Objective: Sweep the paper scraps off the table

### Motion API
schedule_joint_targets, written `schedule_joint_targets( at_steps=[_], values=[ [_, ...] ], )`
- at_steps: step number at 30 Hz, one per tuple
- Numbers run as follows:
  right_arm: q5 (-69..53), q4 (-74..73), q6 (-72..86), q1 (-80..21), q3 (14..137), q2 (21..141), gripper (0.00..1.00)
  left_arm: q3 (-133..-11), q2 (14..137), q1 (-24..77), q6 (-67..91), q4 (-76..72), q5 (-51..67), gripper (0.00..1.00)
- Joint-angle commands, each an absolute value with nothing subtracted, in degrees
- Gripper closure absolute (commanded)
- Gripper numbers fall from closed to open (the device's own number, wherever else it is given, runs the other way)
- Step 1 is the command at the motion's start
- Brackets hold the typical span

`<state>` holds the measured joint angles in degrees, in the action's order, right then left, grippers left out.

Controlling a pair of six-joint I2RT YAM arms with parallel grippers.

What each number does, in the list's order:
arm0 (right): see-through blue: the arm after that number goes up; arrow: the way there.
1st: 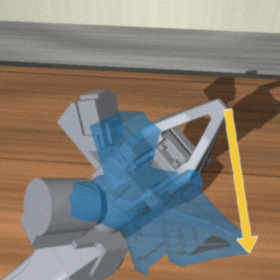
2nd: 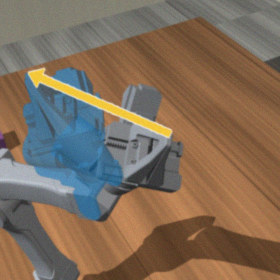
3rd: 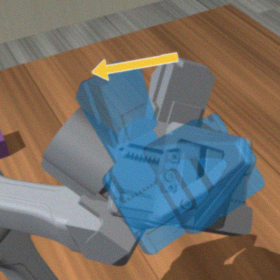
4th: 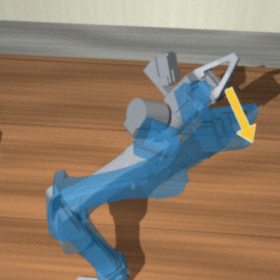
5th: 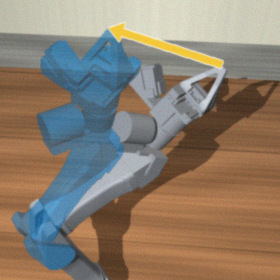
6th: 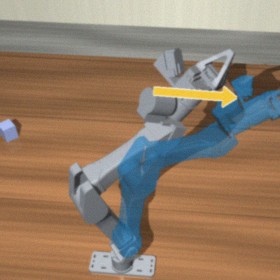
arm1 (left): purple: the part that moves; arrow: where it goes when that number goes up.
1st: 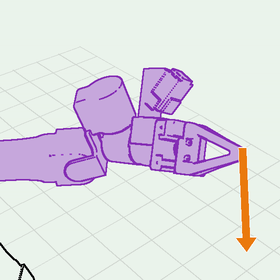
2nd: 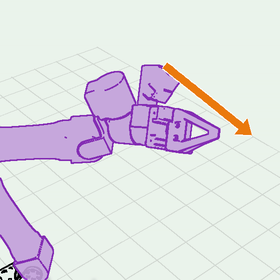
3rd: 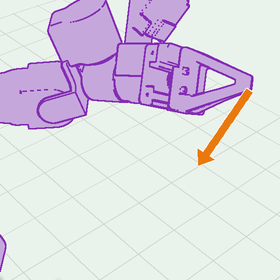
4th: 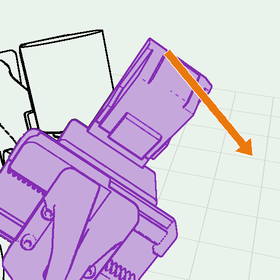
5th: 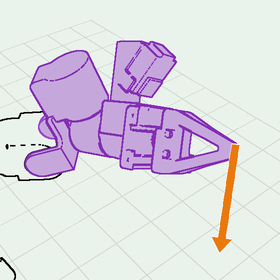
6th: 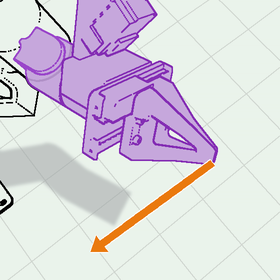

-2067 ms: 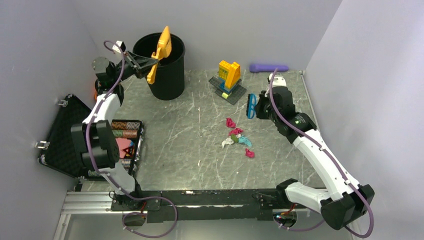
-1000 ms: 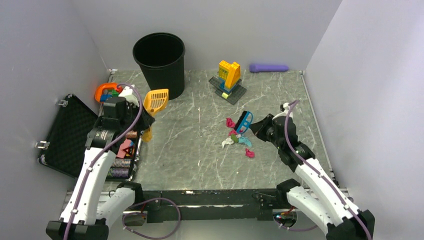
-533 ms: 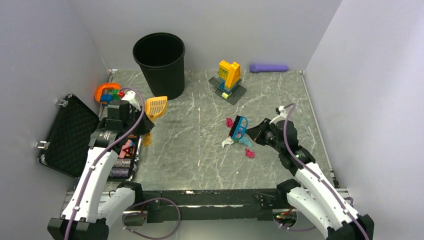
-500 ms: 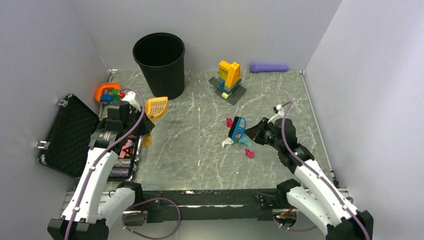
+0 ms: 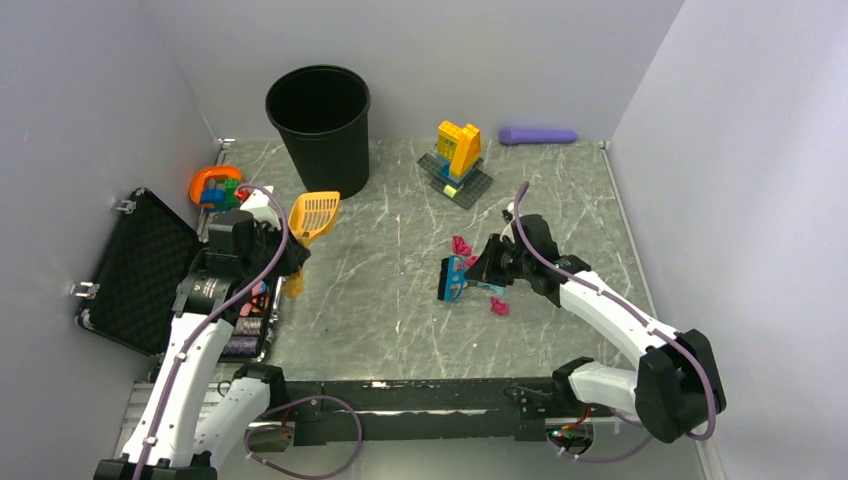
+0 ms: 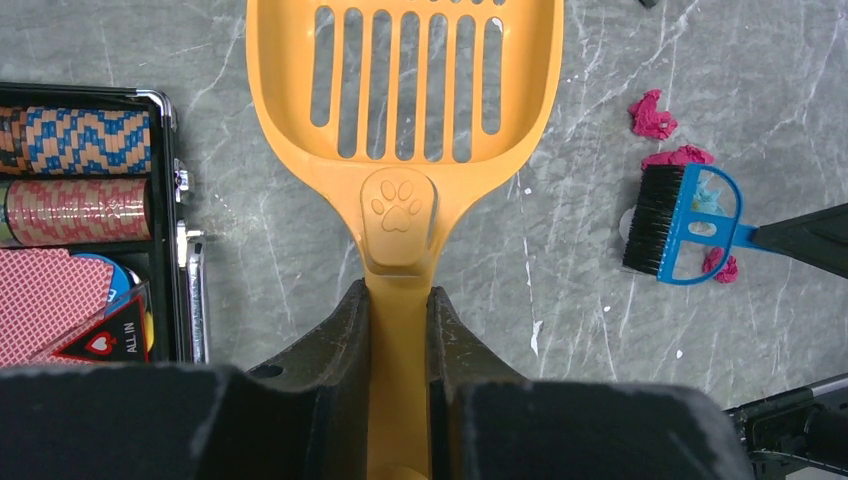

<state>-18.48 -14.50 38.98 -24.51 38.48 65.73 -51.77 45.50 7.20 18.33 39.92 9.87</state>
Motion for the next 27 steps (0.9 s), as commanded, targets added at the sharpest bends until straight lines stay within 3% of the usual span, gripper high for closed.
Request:
schedule_joint_targets(
  at_steps=[1,8,14,19,27],
  values=[
    [-12.89,-18.36,39.36,-24.69,42.74,66.91,1.0,-51.77,45.38,7.03,16.25,37.14,11.93,1.0],
    [1.85,-30.84,39.72,-24.68,46.8,63.83,1.0,-52.25,46.54,7.03,16.36,37.79,11.66,1.0],
    [4.72,-32.88,37.72,-24.57,49.6,57.35,1.0,-52.03,46.25,7.03,17.03,37.53,10.33,1.0],
    [2.84,-27.71,38.38,-24.6,51.06,57.46,1.0,-52.35,47.15,7.03,17.05,38.07,11.7,1.0],
    [-1.85,-11.21,49.99,-24.65,51.15,67.06,1.0,-51.03,45.27,6.99,17.7,36.91,11.58,1.0]
  ],
)
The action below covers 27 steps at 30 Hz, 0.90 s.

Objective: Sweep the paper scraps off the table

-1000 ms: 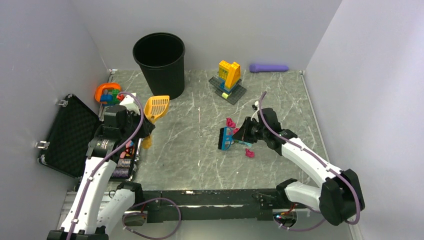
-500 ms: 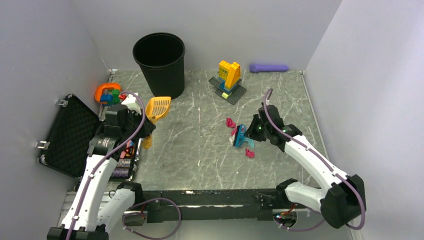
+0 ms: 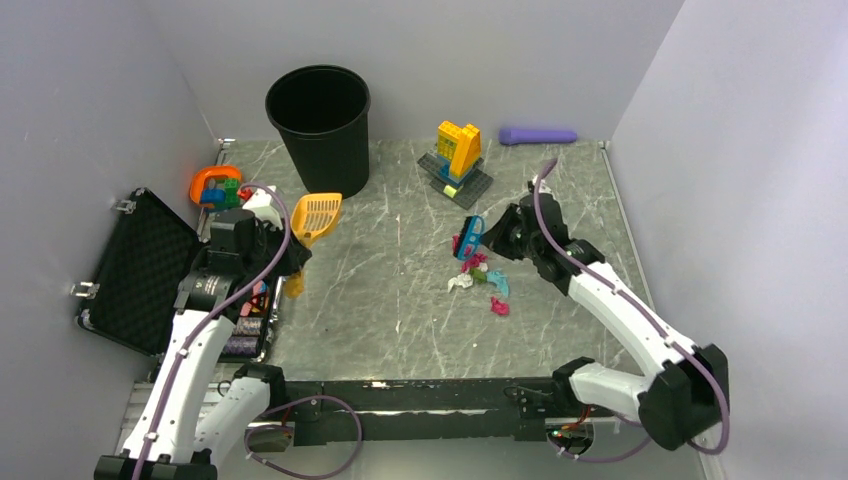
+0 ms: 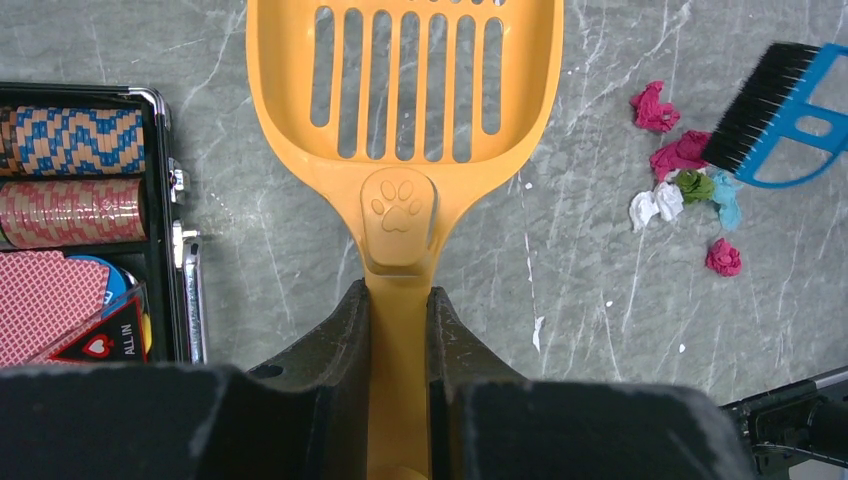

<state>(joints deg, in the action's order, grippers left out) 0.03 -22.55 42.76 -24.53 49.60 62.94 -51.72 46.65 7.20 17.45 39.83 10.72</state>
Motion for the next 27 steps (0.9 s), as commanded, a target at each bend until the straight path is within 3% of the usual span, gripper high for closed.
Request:
schedule_joint_targets(
  at_steps=[1,6,14,18,27],
  values=[
    [-1.3,-9.57,51.81,-24.61,51.23,68.71,1.0,-50.94,45.34,7.03,17.71,36.81,11.93,1.0],
    [5.33,-11.17,60.19,-24.15,54.48,77.2,1.0,-50.82,47.07,7.12,17.54,36.67,14.51,1.0],
    [8.34,-30.79,70.32,-20.89,58.82,84.12,1.0,-50.8,48.26,7.21,17.4,36.74,15.84,1.0],
    [12.53,-41.23,72.28,-20.74,60.53,82.35,1.0,-50.8,48.57,7.21,17.5,36.74,15.91,1.0],
    [14.73,-39.1,62.21,-20.48,58.09,66.35,1.0,-50.99,51.16,9.25,16.84,36.74,17.56,1.0]
  ],
)
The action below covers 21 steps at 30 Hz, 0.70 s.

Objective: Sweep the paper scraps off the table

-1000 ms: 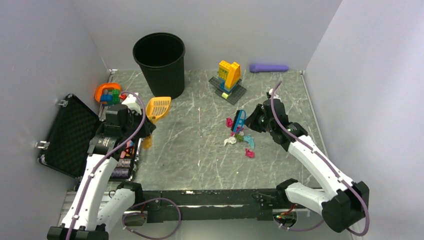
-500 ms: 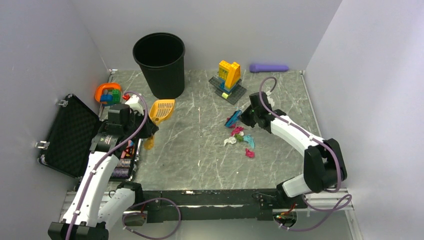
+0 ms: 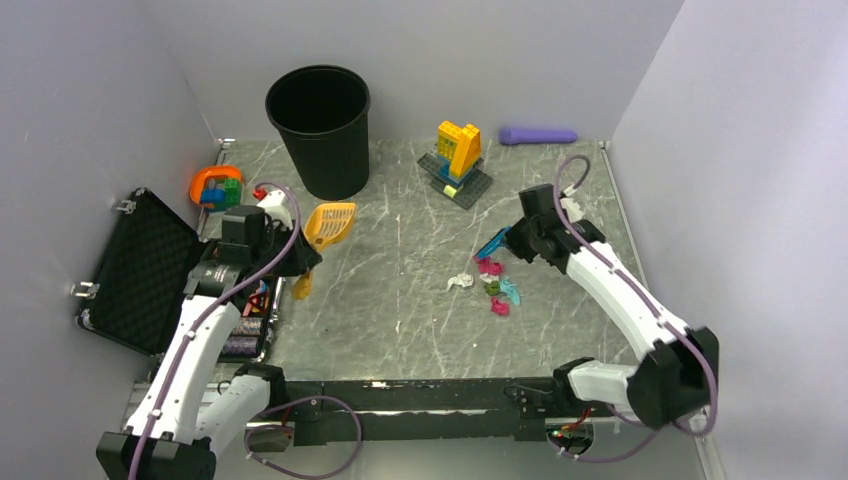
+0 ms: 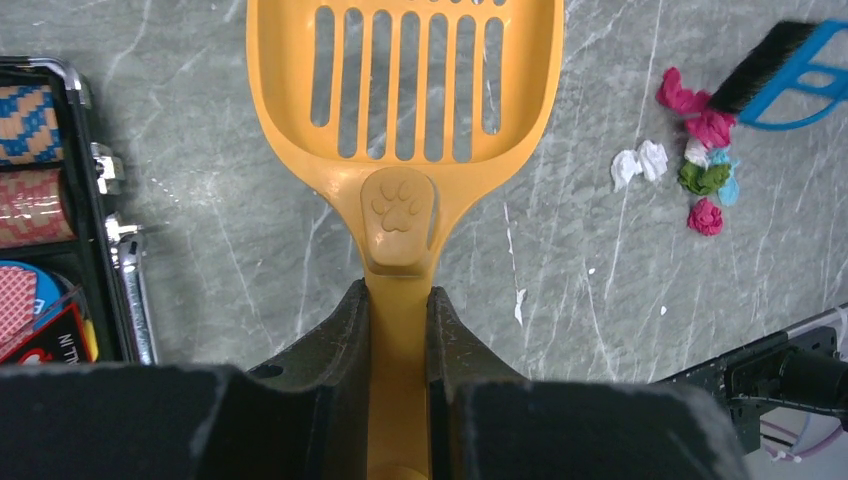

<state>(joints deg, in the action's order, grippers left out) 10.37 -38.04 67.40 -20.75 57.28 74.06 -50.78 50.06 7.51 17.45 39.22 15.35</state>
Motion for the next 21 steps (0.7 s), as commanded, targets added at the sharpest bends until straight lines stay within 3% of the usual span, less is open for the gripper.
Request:
schedule_joint_targets(
  at_steps=[1,6,13,17,21],
  values=[
    [16.05,-40.25,61.41,-20.4,58.54,64.71,1.0,-51.18,51.72,10.14,16.67,36.94,17.42,1.0],
    [23.38,-52.91,62.37,-20.16,61.53,61.34,1.0,-52.79,54.91,18.33,16.92,38.83,12.85,1.0],
    [21.53,-74.54,64.2,-20.21,65.69,65.83,1.0,-56.68,58.85,30.76,19.52,41.07,5.23,1.0],
    [20.13,-79.3,62.46,-20.18,65.43,67.44,1.0,-58.43,60.12,32.93,20.07,41.06,3.89,1.0],
    [17.37,-74.74,63.26,-20.25,59.81,66.28,1.0,-58.84,60.94,34.32,20.6,40.94,2.94,1.0]
  ],
)
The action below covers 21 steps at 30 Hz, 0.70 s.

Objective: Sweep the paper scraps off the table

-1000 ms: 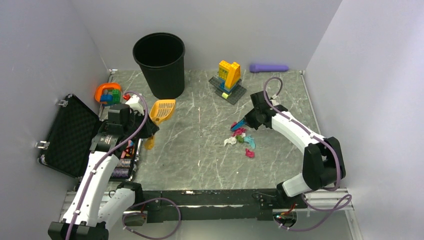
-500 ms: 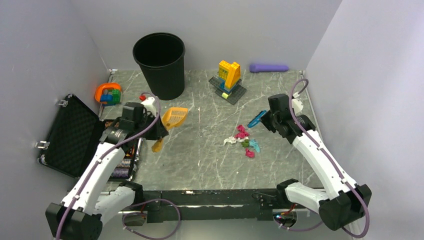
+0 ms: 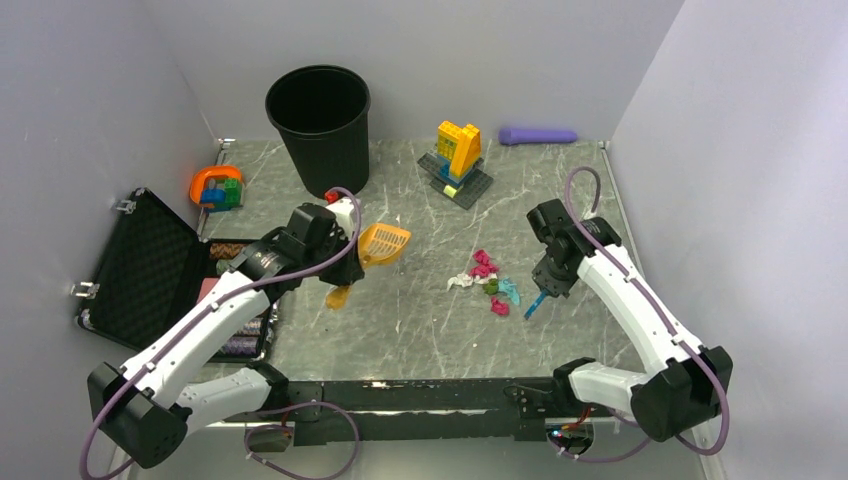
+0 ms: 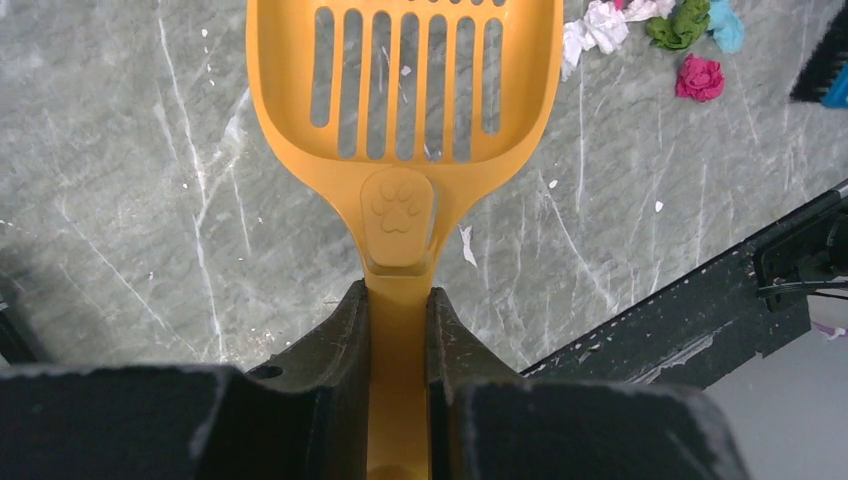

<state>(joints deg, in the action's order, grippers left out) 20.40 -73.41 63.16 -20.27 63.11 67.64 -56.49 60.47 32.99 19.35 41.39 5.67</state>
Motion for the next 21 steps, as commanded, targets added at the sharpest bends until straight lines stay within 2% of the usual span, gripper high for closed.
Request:
schedule_joint_targets(
  at_steps=[1,8,16,21],
  values=[
    [15.78,-73.1,63.14,-20.28,58.28,66.46,1.0,-58.83,61.03,34.65,20.79,40.88,2.8,1.0],
    [11.14,-61.44,63.43,-21.17,54.46,69.8,1.0,-57.97,61.19,36.46,21.65,41.14,0.63,1.0],
    [8.0,-55.61,60.71,-21.63,61.64,80.48,1.0,-56.3,62.75,38.27,23.4,40.0,0.18,1.0],
    [5.65,-52.34,58.37,-22.36,64.47,83.04,1.0,-56.87,64.68,39.98,23.69,39.61,-2.58,1.0]
  ],
)
